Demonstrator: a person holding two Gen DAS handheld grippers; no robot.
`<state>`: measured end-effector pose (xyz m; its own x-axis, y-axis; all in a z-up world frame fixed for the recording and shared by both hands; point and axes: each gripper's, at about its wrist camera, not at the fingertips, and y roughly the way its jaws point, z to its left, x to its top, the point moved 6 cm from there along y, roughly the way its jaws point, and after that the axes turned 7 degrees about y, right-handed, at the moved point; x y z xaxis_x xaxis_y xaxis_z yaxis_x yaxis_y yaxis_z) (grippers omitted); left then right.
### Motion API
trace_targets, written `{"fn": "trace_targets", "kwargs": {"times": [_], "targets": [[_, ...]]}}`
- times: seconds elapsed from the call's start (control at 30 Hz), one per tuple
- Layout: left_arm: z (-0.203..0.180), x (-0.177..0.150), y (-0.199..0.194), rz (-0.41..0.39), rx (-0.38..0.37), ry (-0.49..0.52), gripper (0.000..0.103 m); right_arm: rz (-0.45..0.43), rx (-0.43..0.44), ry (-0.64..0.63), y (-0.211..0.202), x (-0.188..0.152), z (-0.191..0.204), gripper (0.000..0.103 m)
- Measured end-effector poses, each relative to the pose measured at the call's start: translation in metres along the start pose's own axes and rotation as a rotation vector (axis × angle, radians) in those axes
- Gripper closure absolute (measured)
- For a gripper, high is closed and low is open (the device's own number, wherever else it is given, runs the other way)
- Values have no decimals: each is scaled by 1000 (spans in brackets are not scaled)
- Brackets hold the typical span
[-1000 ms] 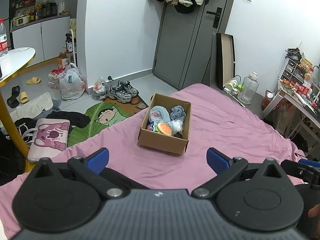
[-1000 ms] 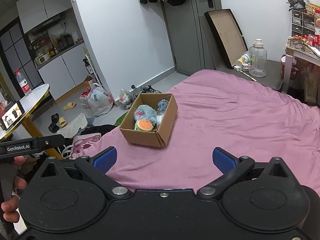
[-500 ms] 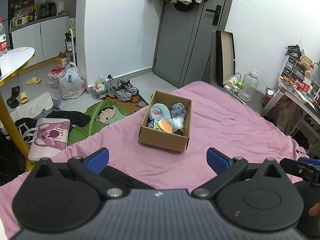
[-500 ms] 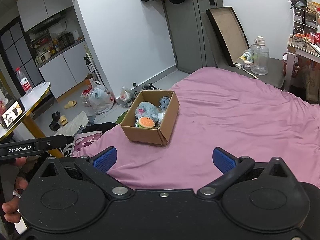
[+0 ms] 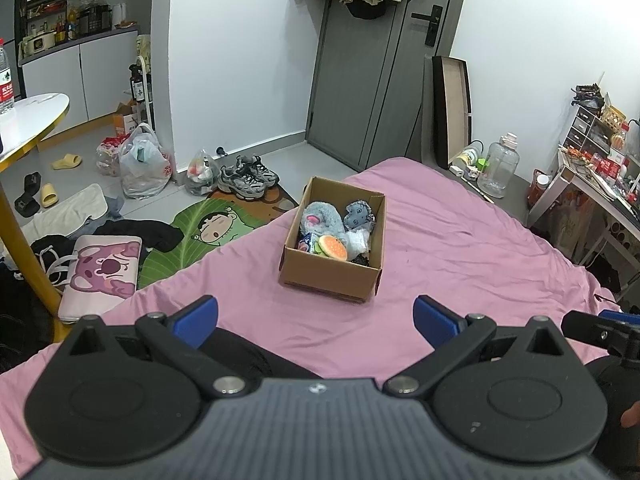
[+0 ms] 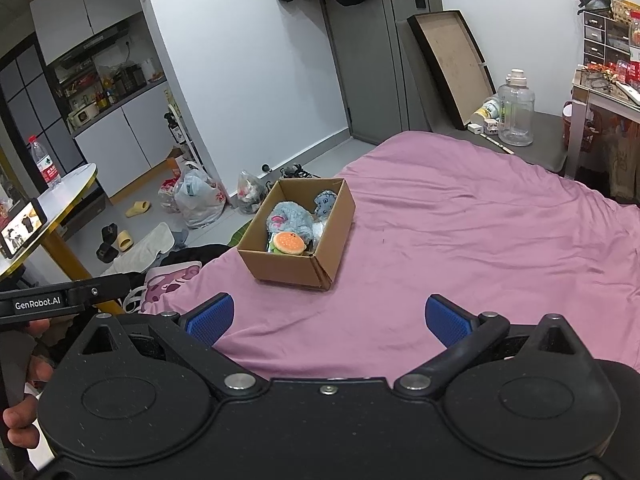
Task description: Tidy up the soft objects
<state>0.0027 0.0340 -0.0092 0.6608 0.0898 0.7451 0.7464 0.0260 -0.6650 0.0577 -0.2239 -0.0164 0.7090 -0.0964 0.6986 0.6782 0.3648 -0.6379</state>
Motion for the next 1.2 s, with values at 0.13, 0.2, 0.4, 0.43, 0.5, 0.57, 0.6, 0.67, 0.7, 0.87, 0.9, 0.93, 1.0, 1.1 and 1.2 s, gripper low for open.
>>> {"fn": "trace_targets", "kwargs": {"times": [0.13, 0.2, 0.4, 0.43, 0.5, 0.57, 0.6, 0.67, 0.7, 0.87, 0.9, 0.93, 1.0, 1.1, 1.2], "targets": [[-1, 1, 0, -1, -1, 0, 0, 0, -1, -1, 0, 0, 0, 0], [-1, 1, 0, -1, -1, 3, 0, 0, 0, -1, 0, 0, 0, 0], [-1, 1, 0, -2, -1, 4, 0, -1, 0, -1, 0, 0, 0, 0], [-1, 2, 0, -2, -2, 6, 0, 0, -1, 0, 0, 0, 0, 0], [0, 1, 0, -1, 0, 7, 0, 1, -1, 0, 0, -1, 1, 0], [0, 1, 0, -1, 0, 5, 0, -1, 1, -2, 0, -1, 0, 0], [0, 1, 0, -1, 0, 3, 0, 1, 0, -1, 0, -1, 0, 0], [-2, 2, 0, -2, 0, 5, 0, -1, -1, 0, 0, -1, 0, 0], [-1, 1, 0, -1, 0, 5, 0, 0, 0, 0, 0, -1, 0, 0], [-1, 2, 0, 0, 2, 10, 0, 1, -5, 1, 2, -2, 1, 0], [1, 1, 0, 1, 3, 11, 0, 1, -6, 1, 2, -2, 1, 0], [3, 0, 0, 4, 4, 12, 0, 1, -5, 0, 3, -2, 2, 0], [5, -2, 2, 11, 6, 15, 0, 1, -4, 1, 3, -2, 2, 0], [5, -3, 3, 18, 10, 29, 0, 1, -1, 2, 6, -4, 2, 0], [4, -3, 4, 20, 10, 33, 0, 9, 4, 0, 10, -6, 2, 0]]}}
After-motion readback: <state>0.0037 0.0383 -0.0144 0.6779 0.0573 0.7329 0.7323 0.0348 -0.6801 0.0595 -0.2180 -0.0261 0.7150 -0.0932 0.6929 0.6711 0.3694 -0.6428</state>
